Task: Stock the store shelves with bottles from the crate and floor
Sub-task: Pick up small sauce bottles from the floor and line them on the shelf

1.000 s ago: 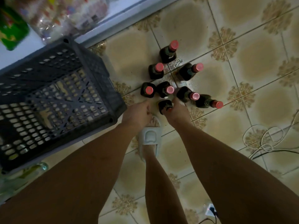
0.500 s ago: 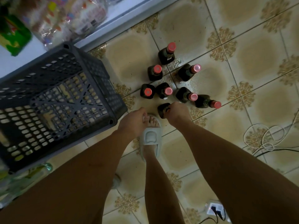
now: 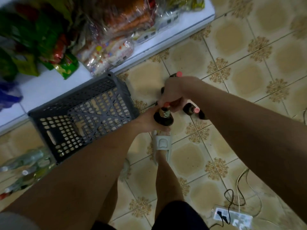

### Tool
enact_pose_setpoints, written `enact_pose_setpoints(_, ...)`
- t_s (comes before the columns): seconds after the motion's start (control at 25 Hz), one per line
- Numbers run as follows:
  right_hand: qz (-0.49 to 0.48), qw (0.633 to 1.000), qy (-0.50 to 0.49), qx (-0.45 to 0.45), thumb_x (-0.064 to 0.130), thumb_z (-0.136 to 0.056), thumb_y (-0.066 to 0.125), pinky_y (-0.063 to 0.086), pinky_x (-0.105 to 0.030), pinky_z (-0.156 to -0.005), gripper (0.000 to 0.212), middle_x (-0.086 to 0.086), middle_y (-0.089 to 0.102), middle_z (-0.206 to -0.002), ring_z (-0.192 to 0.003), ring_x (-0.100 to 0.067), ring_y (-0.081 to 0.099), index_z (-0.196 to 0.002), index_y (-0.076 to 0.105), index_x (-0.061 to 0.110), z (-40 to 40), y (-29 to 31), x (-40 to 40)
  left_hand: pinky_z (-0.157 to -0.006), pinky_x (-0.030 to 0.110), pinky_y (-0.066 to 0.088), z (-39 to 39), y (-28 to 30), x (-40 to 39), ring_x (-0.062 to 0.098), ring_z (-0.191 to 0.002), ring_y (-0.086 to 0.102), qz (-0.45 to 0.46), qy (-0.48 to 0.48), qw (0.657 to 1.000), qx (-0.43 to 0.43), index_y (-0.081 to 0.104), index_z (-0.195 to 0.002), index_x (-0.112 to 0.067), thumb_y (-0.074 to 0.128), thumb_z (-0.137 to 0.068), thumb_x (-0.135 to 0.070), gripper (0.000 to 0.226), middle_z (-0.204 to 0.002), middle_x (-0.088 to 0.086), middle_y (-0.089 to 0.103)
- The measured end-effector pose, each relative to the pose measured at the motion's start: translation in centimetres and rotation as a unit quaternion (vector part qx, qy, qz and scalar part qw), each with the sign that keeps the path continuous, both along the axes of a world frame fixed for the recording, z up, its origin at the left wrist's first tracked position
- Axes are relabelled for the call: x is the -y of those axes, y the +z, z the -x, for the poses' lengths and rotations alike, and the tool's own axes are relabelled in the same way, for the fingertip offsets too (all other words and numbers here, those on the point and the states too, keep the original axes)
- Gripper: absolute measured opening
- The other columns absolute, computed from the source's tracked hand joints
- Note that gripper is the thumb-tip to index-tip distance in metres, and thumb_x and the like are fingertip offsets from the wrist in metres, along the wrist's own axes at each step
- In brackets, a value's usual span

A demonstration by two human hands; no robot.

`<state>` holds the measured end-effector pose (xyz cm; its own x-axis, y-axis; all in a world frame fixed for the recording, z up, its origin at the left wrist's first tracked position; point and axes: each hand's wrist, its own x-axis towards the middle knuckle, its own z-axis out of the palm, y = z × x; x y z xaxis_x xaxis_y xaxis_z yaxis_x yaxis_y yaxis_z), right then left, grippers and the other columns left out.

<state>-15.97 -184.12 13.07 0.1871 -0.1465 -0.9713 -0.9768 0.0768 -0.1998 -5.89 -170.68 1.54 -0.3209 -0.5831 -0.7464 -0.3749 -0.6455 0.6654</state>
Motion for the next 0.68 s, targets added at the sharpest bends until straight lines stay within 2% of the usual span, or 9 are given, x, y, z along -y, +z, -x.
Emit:
enact_pose_setpoints(0.12, 0.003, 1.000, 0.023, 0.009, 0.020, -0.089, 0.065, 0.053, -0.028, -0.076, 0.018, -0.011, 0.065, -0.081, -0.072, -0.020, 0.061, -0.092, 0.064, 0.002, -4.7, 3.1, 1.4, -0.085, 0.021, 0.051, -3.3, 2.1, 1.3, 0.004, -0.100, 0.066, -0.012, 0.044, 0.999, -0.002, 0.067, -0.108, -0.040, 0.085, -0.058, -0.059, 0.057, -0.104, -0.019, 0.071)
enact_pose_setpoints(0.2, 0.005, 0.997, 0.074, 0.008, 0.023, -0.091, 0.062, 0.047, -0.029, -0.075, 0.017, -0.009, 0.060, -0.086, -0.073, -0.019, 0.055, -0.092, 0.061, 0.007, -7.9, 4.6, 2.3, -0.088, 0.026, 0.052, -6.0, 3.8, 2.3, 0.003, -0.099, 0.067, -0.008, 0.058, 0.998, -0.002, 0.070, -0.094, -0.049, 0.079, -0.052, -0.073, 0.049, -0.099, -0.022, 0.072)
enact_pose_setpoints(0.24, 0.013, 0.995, 0.095, 0.011, 0.025, -0.091, 0.061, 0.045, -0.029, -0.071, 0.017, -0.008, 0.057, -0.084, -0.068, -0.019, 0.051, -0.089, 0.059, 0.008, -9.2, 5.4, 2.8, -0.087, 0.026, 0.052, -7.3, 4.8, 3.0, 0.003, -0.099, 0.067, -0.002, 0.050, 0.999, 0.005, 0.069, -0.091, -0.052, 0.076, -0.048, -0.078, 0.051, -0.097, -0.023, 0.072)
enact_pose_setpoints(0.32, 0.048, 0.993, 0.109, 0.025, 0.028, -0.090, 0.060, 0.038, -0.028, -0.059, 0.020, -0.005, 0.053, -0.072, -0.057, -0.017, 0.044, -0.080, 0.057, 0.011, -11.7, 7.0, 3.6, -0.084, 0.031, 0.055, -10.1, 7.2, 4.4, 0.010, -0.102, 0.066, 0.008, 0.026, 0.999, 0.029, 0.067, -0.103, -0.047, 0.071, -0.045, -0.085, 0.069, -0.103, -0.018, 0.071)
enact_pose_setpoints(0.4, 0.101, 0.990, 0.080, 0.058, 0.032, -0.091, 0.058, 0.032, -0.027, -0.051, 0.028, -0.003, 0.049, -0.061, -0.049, -0.015, 0.038, -0.072, 0.054, 0.012, -13.8, 8.6, 4.4, -0.080, 0.041, 0.060, -13.1, 9.1, 5.9, 0.018, -0.103, 0.066, -0.007, 0.011, 0.998, 0.056, 0.062, -0.119, -0.032, 0.071, -0.050, -0.077, 0.083, -0.112, -0.006, 0.068)
enact_pose_setpoints(0.44, 0.135, 0.985, 0.062, 0.084, 0.035, -0.091, 0.057, 0.031, -0.025, -0.048, 0.032, -0.002, 0.048, -0.056, -0.045, -0.015, 0.037, -0.068, 0.053, 0.012, -14.8, 9.3, 4.6, -0.078, 0.043, 0.061, -14.6, 10.2, 6.8, 0.020, -0.103, 0.066, -0.014, 0.012, 0.998, 0.061, 0.060, -0.122, -0.028, 0.071, -0.054, -0.071, 0.081, -0.115, -0.002, 0.067)
enact_pose_setpoints(0.56, 0.217, 0.963, 0.021, 0.158, 0.045, -0.087, 0.058, 0.030, -0.020, -0.042, 0.040, 0.002, 0.046, -0.041, -0.039, -0.017, 0.036, -0.061, 0.055, 0.015, -18.0, 12.2, 5.5, -0.071, 0.045, 0.062, -19.1, 14.1, 9.1, 0.023, -0.101, 0.066, -0.001, 0.022, 0.998, 0.060, 0.061, -0.121, -0.023, 0.073, -0.072, -0.054, 0.059, -0.115, 0.002, 0.066)
enact_pose_setpoints(0.68, 0.242, 0.941, -0.060, 0.230, 0.072, -0.083, 0.050, 0.038, -0.020, -0.043, 0.055, 0.003, 0.053, -0.044, -0.036, -0.013, 0.044, -0.070, 0.060, 0.019, -20.7, 15.5, 6.5, -0.067, 0.047, 0.061, -23.0, 18.7, 10.6, 0.027, -0.095, 0.070, 0.004, 0.033, 0.997, 0.064, 0.063, -0.117, -0.016, 0.073, -0.072, -0.050, 0.057, -0.110, 0.008, 0.070)
